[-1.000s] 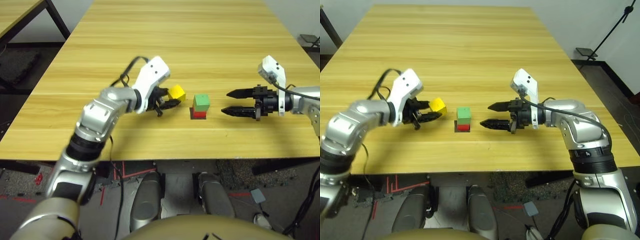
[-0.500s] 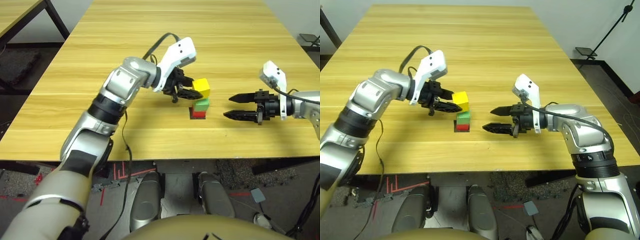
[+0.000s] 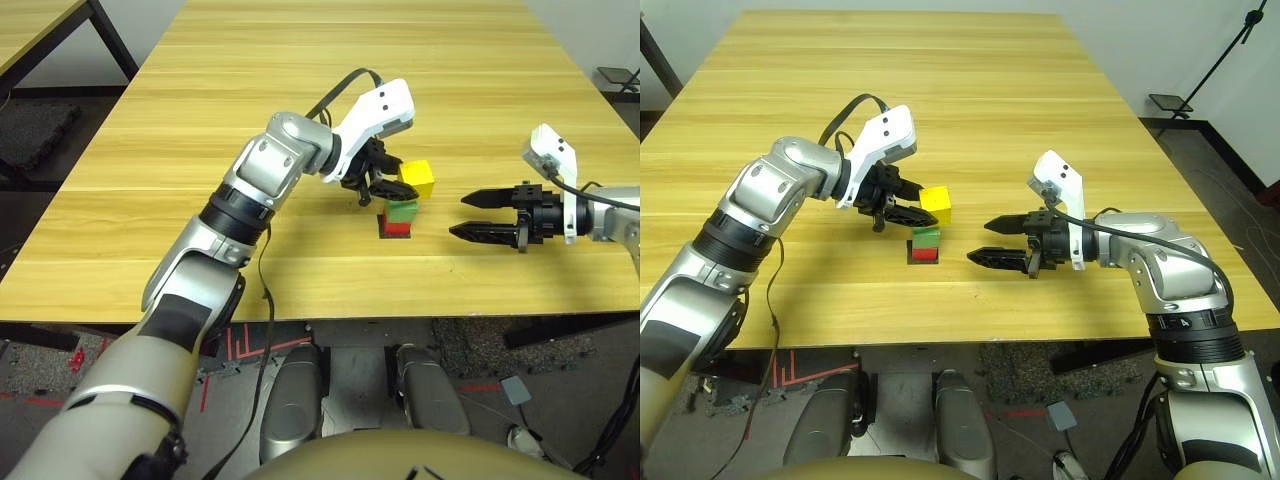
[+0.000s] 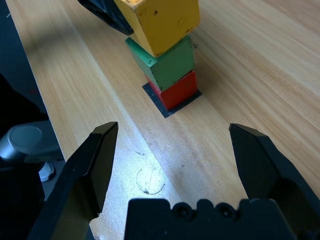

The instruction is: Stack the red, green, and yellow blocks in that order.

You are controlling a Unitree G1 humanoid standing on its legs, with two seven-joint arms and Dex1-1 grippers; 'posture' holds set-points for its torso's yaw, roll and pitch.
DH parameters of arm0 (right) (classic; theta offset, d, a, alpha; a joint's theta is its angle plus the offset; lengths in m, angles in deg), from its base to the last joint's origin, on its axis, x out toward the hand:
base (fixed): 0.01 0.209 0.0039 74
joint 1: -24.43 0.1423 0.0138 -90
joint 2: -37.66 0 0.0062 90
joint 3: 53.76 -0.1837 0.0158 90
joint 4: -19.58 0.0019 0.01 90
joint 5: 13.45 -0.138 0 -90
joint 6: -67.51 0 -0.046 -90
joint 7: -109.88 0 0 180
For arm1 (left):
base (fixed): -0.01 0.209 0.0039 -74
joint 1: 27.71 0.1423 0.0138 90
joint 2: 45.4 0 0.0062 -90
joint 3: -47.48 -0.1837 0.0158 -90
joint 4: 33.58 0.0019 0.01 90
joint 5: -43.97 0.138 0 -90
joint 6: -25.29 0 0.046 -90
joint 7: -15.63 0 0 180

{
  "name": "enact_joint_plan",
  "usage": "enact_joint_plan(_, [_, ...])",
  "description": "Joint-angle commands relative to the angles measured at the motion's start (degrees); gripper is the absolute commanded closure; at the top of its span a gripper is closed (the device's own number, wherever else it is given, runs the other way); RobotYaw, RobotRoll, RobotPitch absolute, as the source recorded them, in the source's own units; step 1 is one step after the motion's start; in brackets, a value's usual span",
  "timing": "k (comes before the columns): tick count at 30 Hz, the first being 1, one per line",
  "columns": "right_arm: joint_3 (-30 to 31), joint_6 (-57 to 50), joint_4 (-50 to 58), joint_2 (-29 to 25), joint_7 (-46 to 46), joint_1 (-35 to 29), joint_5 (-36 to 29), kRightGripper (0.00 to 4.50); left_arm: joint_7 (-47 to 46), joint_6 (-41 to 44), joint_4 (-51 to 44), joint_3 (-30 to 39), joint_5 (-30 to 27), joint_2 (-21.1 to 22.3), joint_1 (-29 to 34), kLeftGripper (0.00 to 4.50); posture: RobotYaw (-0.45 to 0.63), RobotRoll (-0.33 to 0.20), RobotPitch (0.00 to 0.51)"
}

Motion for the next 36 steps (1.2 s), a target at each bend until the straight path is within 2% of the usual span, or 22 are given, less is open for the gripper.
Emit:
enact_joint_plan(1, [-0.1, -0.2, 0.7, 0.0, 0.4, -0.2, -0.8, 0.00, 0.7, -0.8, 0.8, -0.7, 0.9, 0.1, 0.6, 2.49, 0.05, -0.101, 0.084])
enact_joint_plan(26, [0.1, 0.1, -0.1, 0.2, 0.6, 0.4, -0.9, 0.00, 2.7, -3.0, 1.0, -1.8, 3.3, 0.2, 2.1, 2.49, 0.05, -0.106, 0.084])
enact_joint_plan(27, [0.1, 0.2, -0.2, 0.2, 0.6, 0.3, -0.9, 0.00, 2.6, -3.3, 1.2, -1.8, 3.5, 0.2, 2.2, 1.76, 0.06, -0.107, 0.082])
enact_joint_plan(29, [0.1, 0.3, -0.2, 0.2, 0.6, 0.2, -0.9, 0.00, 2.5, -4.1, 1.1, -1.6, 3.7, 0.4, 2.3, 1.19, 0.06, -0.109, 0.080])
enact_joint_plan(32, [-0.3, 0.7, -0.4, 0.2, 0.4, 0.1, -1.1, 0.00, 1.4, -2.7, -1.5, 1.1, 2.1, 0.0, 2.5, 0.08, 0.07, -0.111, 0.075])
enact_joint_plan(36, [-2.2, 1.4, -1.7, -0.7, -0.8, 0.8, -2.1, 0.00, -6.3, 5.2, -10.9, 11.9, -4.2, -2.3, 3.1, 0.03, 0.08, -0.115, 0.067])
